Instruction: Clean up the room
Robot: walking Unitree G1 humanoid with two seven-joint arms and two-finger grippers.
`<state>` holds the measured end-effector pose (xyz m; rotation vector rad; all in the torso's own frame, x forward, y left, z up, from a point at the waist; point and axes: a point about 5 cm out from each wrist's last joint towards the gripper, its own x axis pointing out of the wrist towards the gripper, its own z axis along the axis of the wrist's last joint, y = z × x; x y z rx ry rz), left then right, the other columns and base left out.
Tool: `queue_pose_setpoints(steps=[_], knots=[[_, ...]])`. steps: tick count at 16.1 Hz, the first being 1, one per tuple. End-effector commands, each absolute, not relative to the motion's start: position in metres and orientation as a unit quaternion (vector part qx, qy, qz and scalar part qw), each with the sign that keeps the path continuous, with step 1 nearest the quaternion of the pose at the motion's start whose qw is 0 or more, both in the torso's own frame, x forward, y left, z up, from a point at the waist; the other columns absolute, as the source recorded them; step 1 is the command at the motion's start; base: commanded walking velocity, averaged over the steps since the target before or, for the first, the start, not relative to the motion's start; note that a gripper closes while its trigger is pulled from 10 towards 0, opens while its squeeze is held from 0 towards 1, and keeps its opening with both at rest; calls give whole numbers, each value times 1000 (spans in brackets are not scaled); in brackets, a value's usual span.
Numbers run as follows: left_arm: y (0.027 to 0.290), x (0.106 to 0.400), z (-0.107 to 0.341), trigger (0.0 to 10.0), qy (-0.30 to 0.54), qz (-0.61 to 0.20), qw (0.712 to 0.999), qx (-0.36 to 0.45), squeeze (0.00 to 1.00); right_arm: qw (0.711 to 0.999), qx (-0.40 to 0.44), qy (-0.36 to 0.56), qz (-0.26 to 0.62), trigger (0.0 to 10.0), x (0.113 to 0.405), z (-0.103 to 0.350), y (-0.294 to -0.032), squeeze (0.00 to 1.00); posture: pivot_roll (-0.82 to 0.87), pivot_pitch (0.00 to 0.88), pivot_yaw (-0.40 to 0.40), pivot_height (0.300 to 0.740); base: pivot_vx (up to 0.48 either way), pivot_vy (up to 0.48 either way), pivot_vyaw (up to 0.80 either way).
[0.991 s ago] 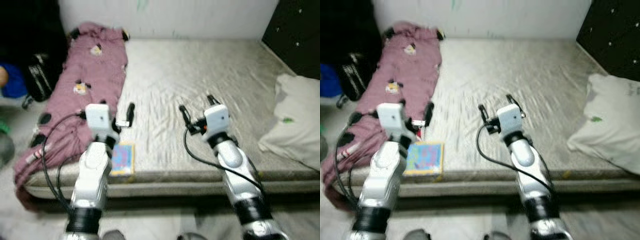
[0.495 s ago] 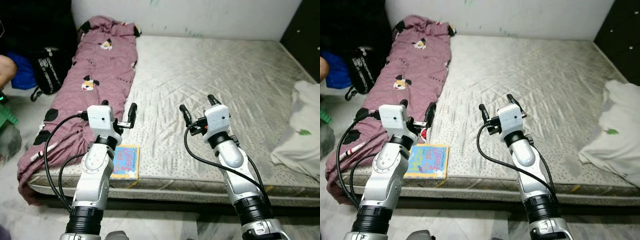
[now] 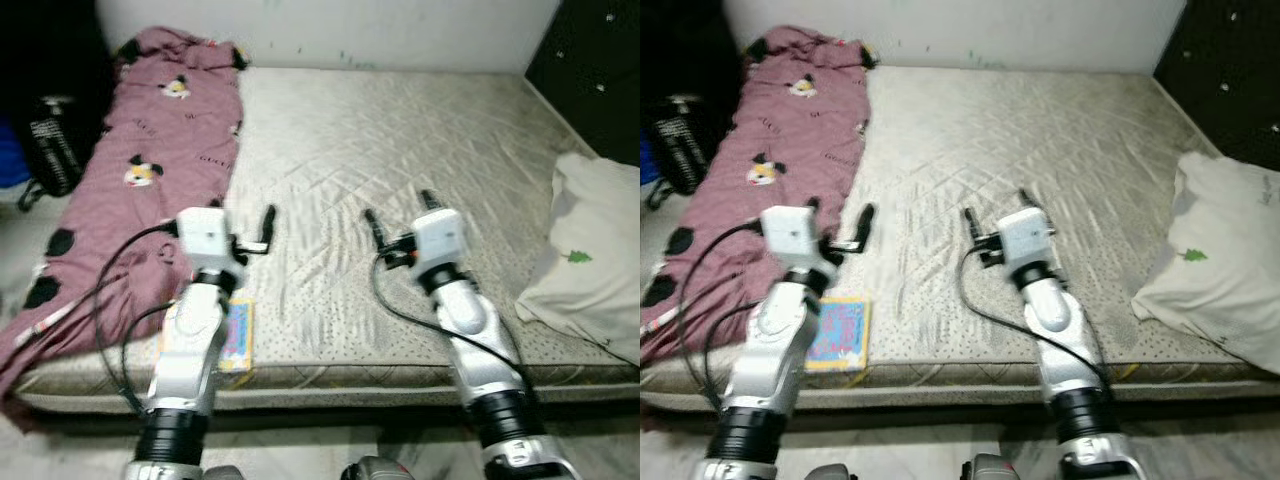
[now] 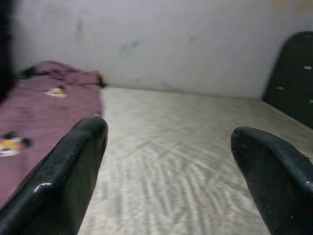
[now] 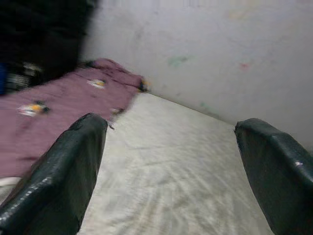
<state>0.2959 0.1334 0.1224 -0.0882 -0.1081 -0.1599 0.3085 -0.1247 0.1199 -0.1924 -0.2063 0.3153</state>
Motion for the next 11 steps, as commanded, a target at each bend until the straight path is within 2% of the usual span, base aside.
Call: queue_pose_setpoints(steps=[1, 6, 8, 11], knots=[[133, 297, 123, 10000, -53, -78, 995, -39, 0, 977, -97, -111, 155, 10000, 311, 125, -128, 0, -5, 0, -29, 740, 0, 0, 0], [132, 297, 122, 10000, -52, -77, 995, -38, 0, 978, -94, -110, 149, 10000, 311, 125, -129, 0, -5, 0, -29, 740, 0, 0, 0], [133, 298, 122, 10000, -51, -70, 995, -39, 0, 978, -104, -108, 148, 10000, 313, 124, -128, 0, -7, 0, -32, 740, 0, 0, 469], [133, 299, 123, 10000, -50, -70, 996, -40, 0, 978, -103, -107, 149, 10000, 314, 125, -128, 0, -9, 0, -31, 740, 0, -266, 0]])
